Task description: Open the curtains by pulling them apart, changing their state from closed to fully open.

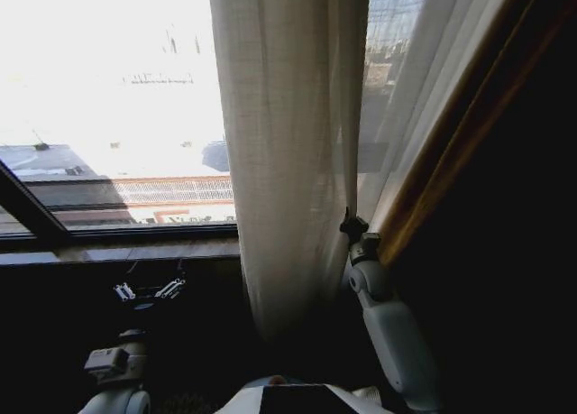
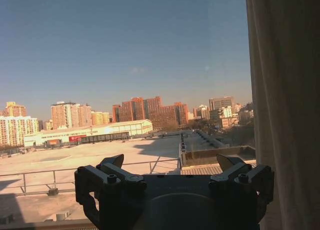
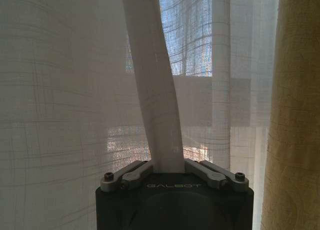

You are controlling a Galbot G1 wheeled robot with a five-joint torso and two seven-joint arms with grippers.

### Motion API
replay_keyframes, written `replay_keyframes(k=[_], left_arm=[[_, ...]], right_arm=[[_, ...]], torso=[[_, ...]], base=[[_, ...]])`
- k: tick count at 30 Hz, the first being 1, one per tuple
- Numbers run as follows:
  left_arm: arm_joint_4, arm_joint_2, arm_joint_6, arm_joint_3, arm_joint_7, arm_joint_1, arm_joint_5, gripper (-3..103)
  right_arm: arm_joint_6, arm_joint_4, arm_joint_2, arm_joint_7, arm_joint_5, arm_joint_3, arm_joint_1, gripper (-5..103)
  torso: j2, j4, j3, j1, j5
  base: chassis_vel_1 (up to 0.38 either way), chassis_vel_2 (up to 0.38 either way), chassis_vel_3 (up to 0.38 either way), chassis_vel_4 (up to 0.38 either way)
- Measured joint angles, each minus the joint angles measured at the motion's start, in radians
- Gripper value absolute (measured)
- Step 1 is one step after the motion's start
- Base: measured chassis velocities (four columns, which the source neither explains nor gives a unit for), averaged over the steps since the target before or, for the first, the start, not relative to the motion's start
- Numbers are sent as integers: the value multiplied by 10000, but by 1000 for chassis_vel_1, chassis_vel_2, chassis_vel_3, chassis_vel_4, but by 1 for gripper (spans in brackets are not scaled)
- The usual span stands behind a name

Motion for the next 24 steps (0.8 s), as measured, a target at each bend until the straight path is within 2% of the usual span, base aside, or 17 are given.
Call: replay_keyframes(k=[2,6,16,20,23,24], left_arm=[[-1,2,-1,-1,0,-15,0,100],[-1,7,2,-2,-8,-18,1,100],[-28,3,0,-6,-10,10,-4,100],[-37,3,0,7,-10,11,-5,100],[-37,4,0,9,-10,-2,-11,100],[-37,4,0,9,-10,-2,-11,100]], right_arm=[[-2,-25,0,28,0,19,0,0],[-6,-43,-7,64,1,18,12,0],[-8,-37,-29,137,0,64,-27,0],[-41,4,-41,137,-6,67,-76,8],[-57,90,-65,128,-7,85,-147,25],[-57,90,-65,128,-7,85,-147,25]], torso=[[0,-3,-1,0,-8],[0,6,-1,2,-19],[0,0,0,1,-4],[1,0,-1,0,-6],[0,2,-1,1,-11],[0,2,-1,1,-11]], base=[[-13,-71,5,10],[18,13,-9,-12],[16,21,-9,-18],[0,0,0,0],[0,0,0,0],[0,0,0,0]])
